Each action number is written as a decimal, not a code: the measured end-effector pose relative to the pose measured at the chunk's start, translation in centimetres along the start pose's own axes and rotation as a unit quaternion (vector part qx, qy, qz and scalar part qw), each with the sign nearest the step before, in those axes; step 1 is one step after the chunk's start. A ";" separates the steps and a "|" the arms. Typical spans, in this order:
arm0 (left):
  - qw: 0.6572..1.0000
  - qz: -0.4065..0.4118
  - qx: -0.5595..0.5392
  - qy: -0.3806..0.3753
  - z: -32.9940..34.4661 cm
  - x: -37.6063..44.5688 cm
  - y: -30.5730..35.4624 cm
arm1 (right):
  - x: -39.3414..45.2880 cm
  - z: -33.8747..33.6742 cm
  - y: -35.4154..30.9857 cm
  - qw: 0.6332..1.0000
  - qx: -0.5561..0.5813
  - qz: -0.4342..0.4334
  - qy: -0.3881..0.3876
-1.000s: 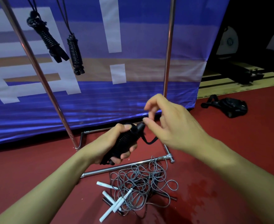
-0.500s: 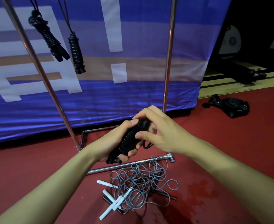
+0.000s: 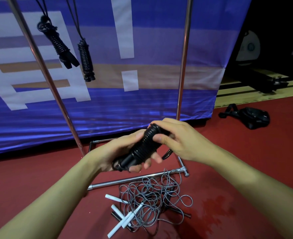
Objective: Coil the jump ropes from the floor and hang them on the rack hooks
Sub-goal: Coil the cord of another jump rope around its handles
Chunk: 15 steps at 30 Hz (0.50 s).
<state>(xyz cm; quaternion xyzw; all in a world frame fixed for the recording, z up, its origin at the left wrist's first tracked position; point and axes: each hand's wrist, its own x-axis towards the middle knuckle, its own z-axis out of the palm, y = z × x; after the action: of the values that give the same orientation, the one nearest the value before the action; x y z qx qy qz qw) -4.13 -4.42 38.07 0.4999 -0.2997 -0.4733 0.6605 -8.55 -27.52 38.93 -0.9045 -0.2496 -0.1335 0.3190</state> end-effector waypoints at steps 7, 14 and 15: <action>0.957 0.012 0.150 0.247 2.4 -0.1 1.3 | -0.2 -0.3 -0.7 0.997 -0.059 0.051 -0.001; 0.856 0.045 0.325 0.400 4.0 0.0 1.7 | -0.6 0.1 -2.7 0.987 -0.117 0.089 -0.056; 0.844 0.049 0.341 0.412 4.0 -0.1 1.7 | -0.7 0.4 -2.9 0.988 -0.117 0.084 -0.051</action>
<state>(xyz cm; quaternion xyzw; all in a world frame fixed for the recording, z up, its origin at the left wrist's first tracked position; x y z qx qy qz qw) -7.06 -5.76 40.98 0.8272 -0.1664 -0.0589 0.5334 -10.65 -25.55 39.84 -0.9590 -0.1709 -0.0881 0.2080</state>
